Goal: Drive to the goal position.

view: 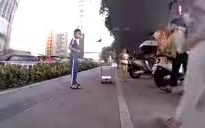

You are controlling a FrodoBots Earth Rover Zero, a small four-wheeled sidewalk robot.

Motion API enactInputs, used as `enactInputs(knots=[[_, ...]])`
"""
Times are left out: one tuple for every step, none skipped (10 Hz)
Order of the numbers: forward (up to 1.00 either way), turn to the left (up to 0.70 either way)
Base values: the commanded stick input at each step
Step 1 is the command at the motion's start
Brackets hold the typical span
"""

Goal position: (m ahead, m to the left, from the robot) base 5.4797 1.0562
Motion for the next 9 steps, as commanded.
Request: enactInputs(knots=[[0.45, 0.00], [0.45, 0.00], [0.45, 0.00], [0.45, 0.00], [0.45, 0.00], [0.45, 0.00], [0.45, 0.00], [0.45, 0.00], [0.45, 0.00]])
